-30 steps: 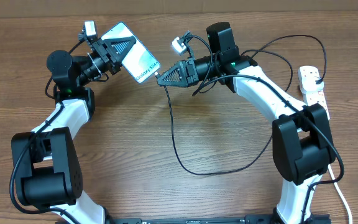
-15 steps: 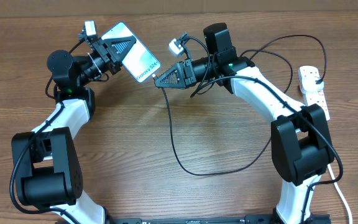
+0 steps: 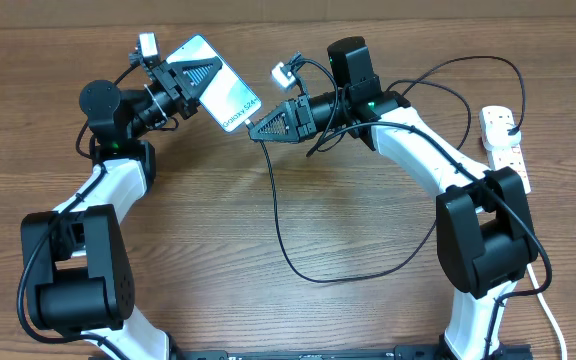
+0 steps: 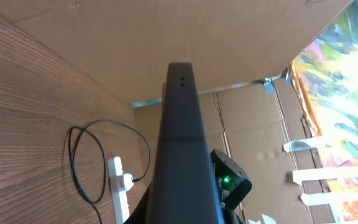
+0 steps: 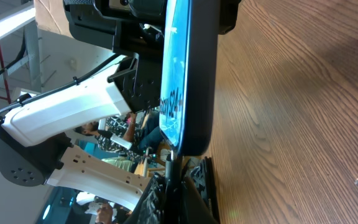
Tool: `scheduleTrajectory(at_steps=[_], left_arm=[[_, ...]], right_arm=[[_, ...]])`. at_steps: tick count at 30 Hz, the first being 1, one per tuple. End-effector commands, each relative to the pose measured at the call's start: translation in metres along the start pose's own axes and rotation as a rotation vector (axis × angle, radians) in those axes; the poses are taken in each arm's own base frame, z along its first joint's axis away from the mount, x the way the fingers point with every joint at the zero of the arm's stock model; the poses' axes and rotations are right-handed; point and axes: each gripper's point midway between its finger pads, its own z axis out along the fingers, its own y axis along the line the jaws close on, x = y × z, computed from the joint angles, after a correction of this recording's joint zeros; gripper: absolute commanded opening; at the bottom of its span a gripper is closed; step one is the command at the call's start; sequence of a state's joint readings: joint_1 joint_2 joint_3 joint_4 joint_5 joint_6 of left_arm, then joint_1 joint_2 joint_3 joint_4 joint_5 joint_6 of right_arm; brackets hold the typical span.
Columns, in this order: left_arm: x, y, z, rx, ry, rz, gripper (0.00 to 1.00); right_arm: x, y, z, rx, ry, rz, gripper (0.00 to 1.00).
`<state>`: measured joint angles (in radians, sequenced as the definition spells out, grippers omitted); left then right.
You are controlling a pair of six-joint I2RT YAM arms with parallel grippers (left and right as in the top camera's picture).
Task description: Plug charger to phone and switch on socket
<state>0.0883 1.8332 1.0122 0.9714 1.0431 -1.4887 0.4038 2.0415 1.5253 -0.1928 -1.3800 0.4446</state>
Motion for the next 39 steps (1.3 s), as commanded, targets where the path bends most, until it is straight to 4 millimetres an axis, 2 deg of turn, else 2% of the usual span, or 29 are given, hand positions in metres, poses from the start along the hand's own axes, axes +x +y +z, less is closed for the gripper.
scheduleTrajectory(at_steps=[1, 16, 21, 22, 27, 39], left_arm=[[0.002, -0.013, 0.004, 0.022, 0.008, 0.059, 0.04], [0.005, -0.017, 0.004, 0.035, 0.027, 0.036, 0.04], [-0.009, -0.041, -0.003, 0.107, -0.041, 0.073, 0.04], [-0.015, -0.041, -0.008, 0.107, -0.063, 0.058, 0.04], [-0.021, -0.039, -0.015, 0.101, -0.072, 0.054, 0.04], [-0.025, -0.04, -0.016, 0.104, -0.1, 0.035, 0.05]], right_arm=[[-0.005, 0.012, 0.0, -0.009, -0.001, -0.039, 0.04], [-0.012, 0.015, 0.0, -0.013, -0.013, -0.034, 0.04], [-0.012, 0.016, 0.0, -0.013, -0.014, -0.037, 0.04], [-0.013, 0.019, 0.0, -0.024, -0.01, -0.054, 0.04], [-0.02, 0.024, 0.0, -0.032, -0.022, -0.054, 0.04], [-0.026, 0.03, -0.001, -0.038, -0.034, -0.041, 0.04]])
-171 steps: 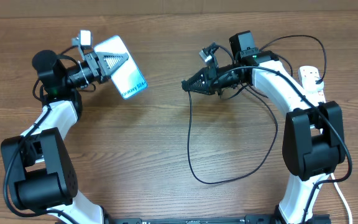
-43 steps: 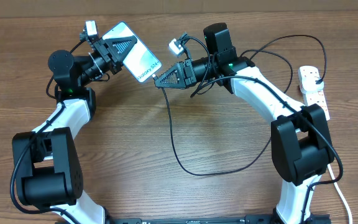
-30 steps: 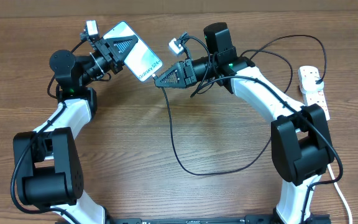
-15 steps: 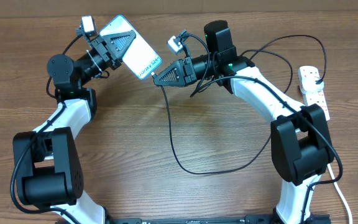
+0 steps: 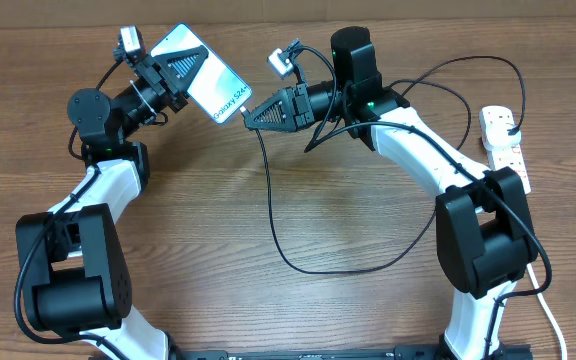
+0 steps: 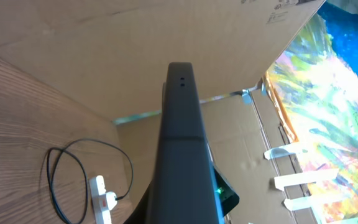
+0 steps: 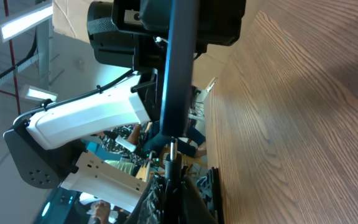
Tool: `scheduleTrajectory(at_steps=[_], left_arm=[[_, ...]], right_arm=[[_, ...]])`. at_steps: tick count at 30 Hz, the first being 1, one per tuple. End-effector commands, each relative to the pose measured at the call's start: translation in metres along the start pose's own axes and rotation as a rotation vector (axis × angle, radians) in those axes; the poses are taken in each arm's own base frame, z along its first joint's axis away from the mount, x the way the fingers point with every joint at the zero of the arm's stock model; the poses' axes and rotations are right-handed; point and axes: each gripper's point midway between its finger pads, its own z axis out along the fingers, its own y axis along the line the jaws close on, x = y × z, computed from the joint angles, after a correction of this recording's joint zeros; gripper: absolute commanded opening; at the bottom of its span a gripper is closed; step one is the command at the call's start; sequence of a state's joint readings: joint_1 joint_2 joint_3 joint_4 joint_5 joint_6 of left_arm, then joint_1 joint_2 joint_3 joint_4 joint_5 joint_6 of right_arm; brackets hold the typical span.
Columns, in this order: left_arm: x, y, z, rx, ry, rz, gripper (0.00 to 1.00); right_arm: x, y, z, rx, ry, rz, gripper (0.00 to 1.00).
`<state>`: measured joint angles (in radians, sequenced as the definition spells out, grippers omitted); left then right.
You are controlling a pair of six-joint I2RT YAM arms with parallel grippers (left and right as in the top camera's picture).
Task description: Plug charger to phone and switch on socket
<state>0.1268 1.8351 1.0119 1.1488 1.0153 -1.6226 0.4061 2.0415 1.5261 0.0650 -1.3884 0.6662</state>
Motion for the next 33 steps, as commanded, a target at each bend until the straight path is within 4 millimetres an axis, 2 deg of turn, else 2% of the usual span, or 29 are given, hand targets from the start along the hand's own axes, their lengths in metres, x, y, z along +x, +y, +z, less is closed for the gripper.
scheduleTrajectory(at_steps=[1, 33], left_arm=[[-0.0081, -0.0141, 0.0, 0.024, -0.037, 0.01, 0.04], [-0.0028, -0.0128, 0.0063, 0.022, -0.029, 0.044, 0.04]], right_arm=[[-0.0072, 0.0124, -0.0005, -0.006, -0.007, -0.012, 0.04], [-0.0086, 0.0121, -0.0004, -0.002, -0.013, -0.006, 0.04]])
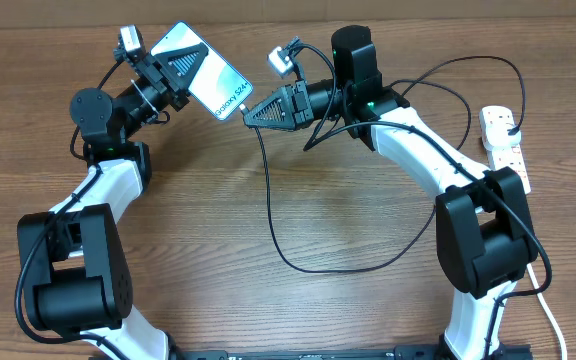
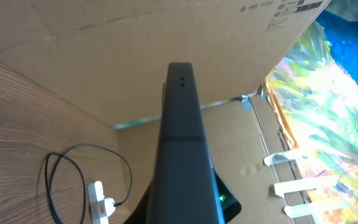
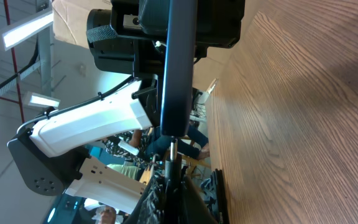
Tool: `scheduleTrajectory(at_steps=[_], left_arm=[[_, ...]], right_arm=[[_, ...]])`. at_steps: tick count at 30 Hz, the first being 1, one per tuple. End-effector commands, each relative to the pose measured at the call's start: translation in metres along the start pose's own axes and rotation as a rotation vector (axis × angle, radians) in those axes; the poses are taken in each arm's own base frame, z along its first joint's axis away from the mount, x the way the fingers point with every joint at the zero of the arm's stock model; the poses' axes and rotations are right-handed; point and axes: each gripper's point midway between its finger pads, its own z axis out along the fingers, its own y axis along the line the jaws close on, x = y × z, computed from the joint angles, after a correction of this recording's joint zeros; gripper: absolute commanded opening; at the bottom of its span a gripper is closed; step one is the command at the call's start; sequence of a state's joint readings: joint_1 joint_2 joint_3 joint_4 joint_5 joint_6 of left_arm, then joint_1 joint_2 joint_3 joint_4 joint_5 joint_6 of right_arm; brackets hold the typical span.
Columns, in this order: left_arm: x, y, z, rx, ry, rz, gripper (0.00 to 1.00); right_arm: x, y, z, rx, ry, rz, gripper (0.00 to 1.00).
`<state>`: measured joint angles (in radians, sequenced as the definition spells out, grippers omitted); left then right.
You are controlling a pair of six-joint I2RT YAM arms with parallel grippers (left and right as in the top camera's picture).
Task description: Plug charger to phone and switch on socket
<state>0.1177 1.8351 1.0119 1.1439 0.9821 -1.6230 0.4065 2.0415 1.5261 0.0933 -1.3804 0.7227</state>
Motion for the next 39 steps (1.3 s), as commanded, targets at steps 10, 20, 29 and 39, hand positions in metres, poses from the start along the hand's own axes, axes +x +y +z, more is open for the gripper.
scheduleTrajectory(at_steps=[10, 20, 29, 39], left_arm=[[0.001, -0.013, 0.005, 0.022, -0.002, 0.055, 0.04], [0.007, -0.014, 0.009, 0.026, 0.012, 0.053, 0.04], [0.013, -0.013, 0.009, 0.024, 0.048, 0.054, 0.04], [0.023, -0.012, 0.009, 0.023, 0.104, 0.07, 0.04]], right_arm=[[-0.006, 0.011, -0.001, -0.005, -0.005, -0.037, 0.04], [-0.004, 0.013, 0.004, -0.009, 0.004, -0.038, 0.04], [-0.003, 0.013, 0.004, -0.009, 0.005, -0.038, 0.04], [-0.003, 0.013, 0.005, -0.01, 0.007, -0.038, 0.04]])
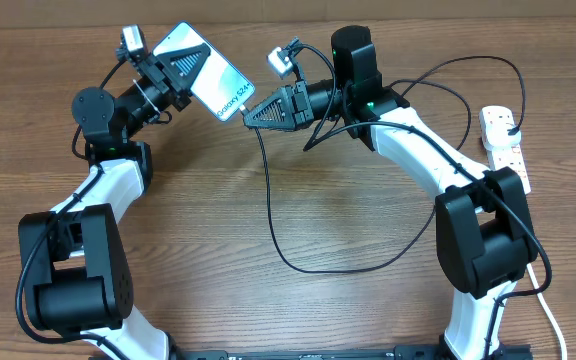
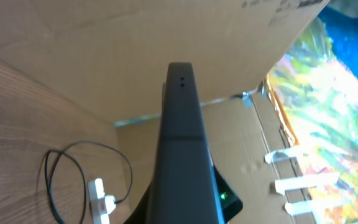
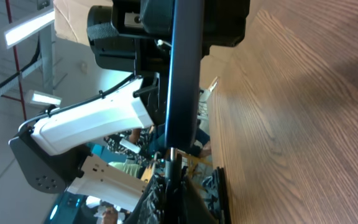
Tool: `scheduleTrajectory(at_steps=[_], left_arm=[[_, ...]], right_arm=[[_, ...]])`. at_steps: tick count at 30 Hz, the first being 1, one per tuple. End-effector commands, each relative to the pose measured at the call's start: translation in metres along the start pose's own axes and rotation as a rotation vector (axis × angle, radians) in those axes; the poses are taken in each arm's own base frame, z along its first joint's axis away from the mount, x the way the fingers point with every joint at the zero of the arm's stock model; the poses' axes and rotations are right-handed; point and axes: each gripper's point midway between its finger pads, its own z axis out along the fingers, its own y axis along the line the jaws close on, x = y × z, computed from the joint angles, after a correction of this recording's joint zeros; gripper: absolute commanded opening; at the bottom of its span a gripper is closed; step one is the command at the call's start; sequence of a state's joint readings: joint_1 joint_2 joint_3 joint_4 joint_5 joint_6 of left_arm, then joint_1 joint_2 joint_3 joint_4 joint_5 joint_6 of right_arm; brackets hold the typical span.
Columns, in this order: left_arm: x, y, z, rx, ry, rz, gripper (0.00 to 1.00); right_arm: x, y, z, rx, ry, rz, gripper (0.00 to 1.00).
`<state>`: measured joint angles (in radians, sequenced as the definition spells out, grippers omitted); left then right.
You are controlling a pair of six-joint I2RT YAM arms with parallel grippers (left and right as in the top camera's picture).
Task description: Plug charger to phone and switch on socket
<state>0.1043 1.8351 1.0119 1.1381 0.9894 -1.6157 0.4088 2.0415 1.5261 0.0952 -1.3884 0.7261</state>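
The white-screened phone is held off the table at the back left, with my left gripper shut on it. My right gripper is shut on the black charger plug. The plug's metal tip meets the phone's lower end. Whether it sits in the port cannot be told. In the left wrist view the phone shows edge-on as a dark slab. The black cable loops over the table to the white socket strip at the far right, also seen as the socket strip.
Cardboard walls stand behind the table. The cable's loop lies across the middle of the wooden table. The right arm's white link spans between the phone and the socket strip.
The small gap between the plug's tip and the phone's lower end has closed in the right wrist view. Both arms are otherwise nearly where they were.
At first the phone was held lower, its screen turned toward the right wrist camera, the plug at its lower end. Then both grippers stood farther left and higher, phone edge-on, plug in line below it. The gap then shrank to contact now.
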Motion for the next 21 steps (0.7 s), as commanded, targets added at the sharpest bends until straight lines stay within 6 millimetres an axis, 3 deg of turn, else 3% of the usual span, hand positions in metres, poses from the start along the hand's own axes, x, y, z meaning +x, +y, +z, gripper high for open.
scheduleTrajectory(at_steps=[1, 21], left_arm=[[0.017, -0.013, 0.005, 0.023, 0.089, 0.07, 0.04], [0.043, -0.016, 0.008, 0.03, 0.216, 0.044, 0.04]], right_arm=[[-0.004, 0.012, 0.004, -0.003, 0.0, -0.039, 0.04], [-0.004, 0.012, 0.004, -0.003, 0.0, -0.058, 0.04]])
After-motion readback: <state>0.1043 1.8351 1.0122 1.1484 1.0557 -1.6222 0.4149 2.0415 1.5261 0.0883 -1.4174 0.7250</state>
